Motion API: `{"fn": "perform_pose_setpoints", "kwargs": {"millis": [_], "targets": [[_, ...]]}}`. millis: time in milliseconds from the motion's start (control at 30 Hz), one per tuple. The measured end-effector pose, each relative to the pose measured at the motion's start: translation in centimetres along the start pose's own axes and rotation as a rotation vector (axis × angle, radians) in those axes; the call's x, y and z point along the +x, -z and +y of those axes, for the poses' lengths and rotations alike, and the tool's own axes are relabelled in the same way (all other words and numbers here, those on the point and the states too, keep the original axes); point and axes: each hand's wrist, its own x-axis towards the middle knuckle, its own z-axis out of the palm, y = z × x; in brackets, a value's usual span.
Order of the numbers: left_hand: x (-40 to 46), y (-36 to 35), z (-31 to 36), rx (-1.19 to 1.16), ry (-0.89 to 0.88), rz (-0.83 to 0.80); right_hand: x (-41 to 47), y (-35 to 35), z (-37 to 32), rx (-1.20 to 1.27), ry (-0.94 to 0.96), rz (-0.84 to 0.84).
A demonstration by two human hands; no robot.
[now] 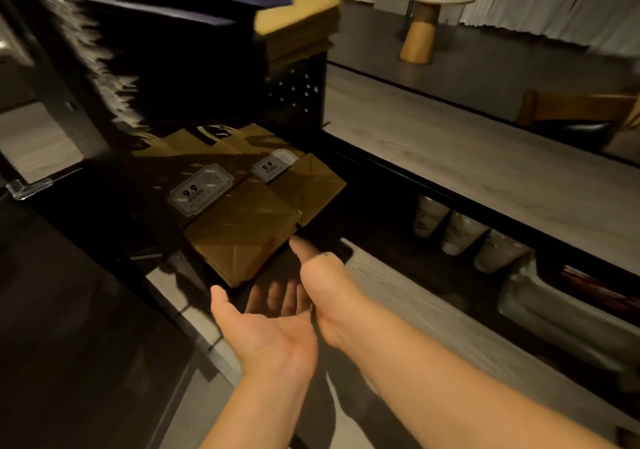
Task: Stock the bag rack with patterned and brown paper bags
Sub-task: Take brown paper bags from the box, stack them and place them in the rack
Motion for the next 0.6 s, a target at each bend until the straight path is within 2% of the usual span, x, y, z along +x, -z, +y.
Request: {"fn": "perform_pose_setpoints", "kwargs": {"millis": [200,333,500,600], "targets": [[-4.0,1.1,-6.8,0.175,0.087,-0.358,-6.2,10.8,0.6,0.017,0.326,0.068],[-8.3,1.7,-12.3,0.283,0.152,-0.567,-10.9,17.9,1.1,0.033,0.404,0.17],[-14.5,3.0,-20.1,0.43,0.348,-0.774,-18.6,27.5,4.2,0.03,0.494,0.241],[-17.8,4.6,-24.9,0.504,0.458,-0.874,-22.7,32.7,6.9,0.032,0.538,0.346]]}}
